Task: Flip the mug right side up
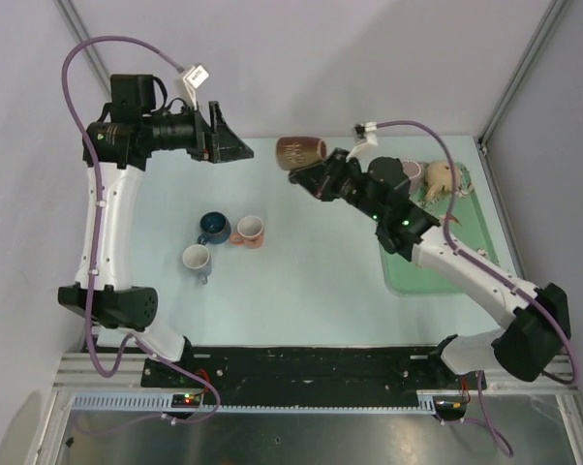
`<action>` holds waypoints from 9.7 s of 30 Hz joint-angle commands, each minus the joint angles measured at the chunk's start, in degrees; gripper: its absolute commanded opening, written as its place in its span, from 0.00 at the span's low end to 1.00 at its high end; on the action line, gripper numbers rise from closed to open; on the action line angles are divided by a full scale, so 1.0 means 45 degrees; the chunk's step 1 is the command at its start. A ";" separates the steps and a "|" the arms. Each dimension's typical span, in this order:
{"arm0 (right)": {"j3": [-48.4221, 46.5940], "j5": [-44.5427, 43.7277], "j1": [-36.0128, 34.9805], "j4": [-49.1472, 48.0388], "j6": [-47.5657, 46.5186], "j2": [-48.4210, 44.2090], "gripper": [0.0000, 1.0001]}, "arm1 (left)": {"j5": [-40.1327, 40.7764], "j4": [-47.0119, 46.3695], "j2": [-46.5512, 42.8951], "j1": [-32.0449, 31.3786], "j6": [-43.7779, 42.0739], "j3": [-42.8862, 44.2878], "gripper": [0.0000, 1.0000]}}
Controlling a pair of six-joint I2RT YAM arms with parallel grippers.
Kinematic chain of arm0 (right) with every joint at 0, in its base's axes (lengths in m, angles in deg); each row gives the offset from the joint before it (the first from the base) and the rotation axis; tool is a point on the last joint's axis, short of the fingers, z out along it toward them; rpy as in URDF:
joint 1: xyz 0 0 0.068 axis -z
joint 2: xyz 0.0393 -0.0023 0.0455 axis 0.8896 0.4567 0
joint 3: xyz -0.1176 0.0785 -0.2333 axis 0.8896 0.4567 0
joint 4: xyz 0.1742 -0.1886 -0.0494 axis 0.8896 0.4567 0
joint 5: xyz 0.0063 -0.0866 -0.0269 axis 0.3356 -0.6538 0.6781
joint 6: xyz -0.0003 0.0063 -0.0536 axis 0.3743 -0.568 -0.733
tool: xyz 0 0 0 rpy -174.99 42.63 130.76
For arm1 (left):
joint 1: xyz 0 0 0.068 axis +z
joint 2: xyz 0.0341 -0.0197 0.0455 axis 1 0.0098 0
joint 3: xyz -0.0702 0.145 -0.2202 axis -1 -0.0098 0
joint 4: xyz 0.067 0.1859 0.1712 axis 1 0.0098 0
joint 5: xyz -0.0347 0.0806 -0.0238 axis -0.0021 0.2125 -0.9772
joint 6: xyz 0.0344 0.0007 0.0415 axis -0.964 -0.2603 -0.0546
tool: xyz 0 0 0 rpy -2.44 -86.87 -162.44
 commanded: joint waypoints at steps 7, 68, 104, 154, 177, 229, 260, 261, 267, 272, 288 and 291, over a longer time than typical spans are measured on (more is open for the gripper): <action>-0.1348 0.2547 -0.1393 -0.5037 0.2571 0.1761 0.00 | -0.3030 -0.1891 -0.0880 -0.0920 0.2846 -0.1132 0.82; -0.6489 -0.7354 0.8775 0.9197 -0.2053 1.0044 0.75 | 1.0963 -0.0438 -0.0428 -0.4513 -0.6162 -1.0958 0.64; -0.1197 0.2012 0.4482 0.1503 -0.1168 -0.2054 0.00 | 0.0962 0.2402 0.0355 -0.3662 -0.2785 0.2454 1.00; -0.0410 -0.4019 0.2930 0.8743 -0.1204 -0.1180 0.95 | 1.0087 -0.0318 0.0317 -0.6756 -0.6355 -0.6638 0.00; -0.2905 -0.6651 0.4416 0.4931 -0.5572 0.5478 0.90 | 1.0949 -0.2263 0.0934 -0.8690 -0.9350 -1.1985 0.34; -0.3073 -0.7613 0.6072 0.8886 -0.4481 0.5976 0.94 | 0.7505 0.3225 0.0428 -0.5572 -0.7928 -0.5434 0.83; -0.4755 -0.5811 0.8289 0.7559 -0.0748 0.8196 0.00 | 0.7335 0.3231 -0.0028 -0.5224 -0.7473 -0.4683 0.84; -0.4336 -0.5630 0.8290 0.7280 -0.1030 0.7659 0.00 | 0.7294 0.3232 0.0000 -0.5185 -0.7351 -0.4514 0.84; -0.1694 -0.1759 0.7763 0.4652 -0.2617 0.2724 0.00 | 0.6260 0.3188 0.0182 -0.4816 -0.6163 -0.2212 0.92; -0.0717 0.1701 0.6173 0.3178 -0.2616 -0.0444 0.00 | 0.5530 0.2303 0.0237 -0.4515 -0.4096 0.0810 0.99; 0.0111 0.4093 0.0290 -0.6085 0.2701 -0.1277 0.00 | 0.1513 -0.1668 -0.0115 -0.4387 0.1412 0.3240 0.89; 0.0064 0.4269 -0.0010 -0.6608 0.3218 -0.0726 0.00 | 0.0782 -0.1940 -0.0197 -0.4385 0.1736 0.3128 0.67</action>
